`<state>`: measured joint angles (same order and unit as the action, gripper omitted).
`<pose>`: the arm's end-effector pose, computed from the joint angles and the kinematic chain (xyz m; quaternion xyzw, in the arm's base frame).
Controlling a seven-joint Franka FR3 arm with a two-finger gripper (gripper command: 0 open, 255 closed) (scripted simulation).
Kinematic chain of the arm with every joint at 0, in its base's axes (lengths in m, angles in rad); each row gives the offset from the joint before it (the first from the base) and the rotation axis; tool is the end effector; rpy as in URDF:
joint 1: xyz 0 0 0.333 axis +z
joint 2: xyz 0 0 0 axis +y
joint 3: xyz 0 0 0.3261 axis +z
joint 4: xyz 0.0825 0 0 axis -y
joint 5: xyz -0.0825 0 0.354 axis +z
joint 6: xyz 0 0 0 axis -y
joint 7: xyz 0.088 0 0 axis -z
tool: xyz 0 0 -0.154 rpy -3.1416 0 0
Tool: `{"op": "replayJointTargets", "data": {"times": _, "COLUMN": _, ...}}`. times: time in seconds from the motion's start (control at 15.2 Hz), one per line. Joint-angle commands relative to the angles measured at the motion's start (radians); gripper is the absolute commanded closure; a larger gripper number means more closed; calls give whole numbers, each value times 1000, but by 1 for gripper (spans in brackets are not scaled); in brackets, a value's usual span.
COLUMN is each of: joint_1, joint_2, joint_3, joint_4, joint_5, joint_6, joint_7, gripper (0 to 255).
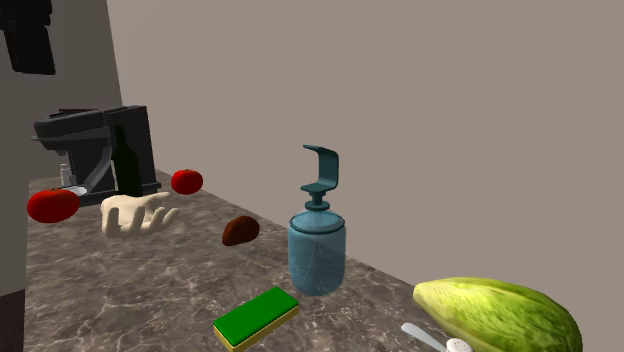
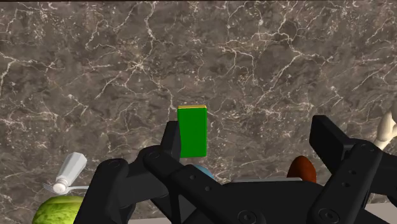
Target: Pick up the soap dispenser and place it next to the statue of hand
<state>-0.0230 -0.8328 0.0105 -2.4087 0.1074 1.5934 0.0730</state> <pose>0.2596 0.0138 0.5424 -0.9977 0.0451 -0.0073 0.0500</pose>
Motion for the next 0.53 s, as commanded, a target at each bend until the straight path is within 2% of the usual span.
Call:
{"op": "replayJointTargets", "data": {"times": 0.0, "joint_1": 0, "joint_2": 0, "joint_3": 0, "joint_4": 0, "joint_5": 0, "joint_6": 0, "joint_7": 0, "gripper": 0}}
{"op": "replayJointTargets", "data": {"times": 0.46, "joint_1": -14, "joint_2": 183, "joint_3": 10, "joint_4": -22, "joint_5": -24, "joint_6": 275, "joint_7": -18, "gripper": 0}}
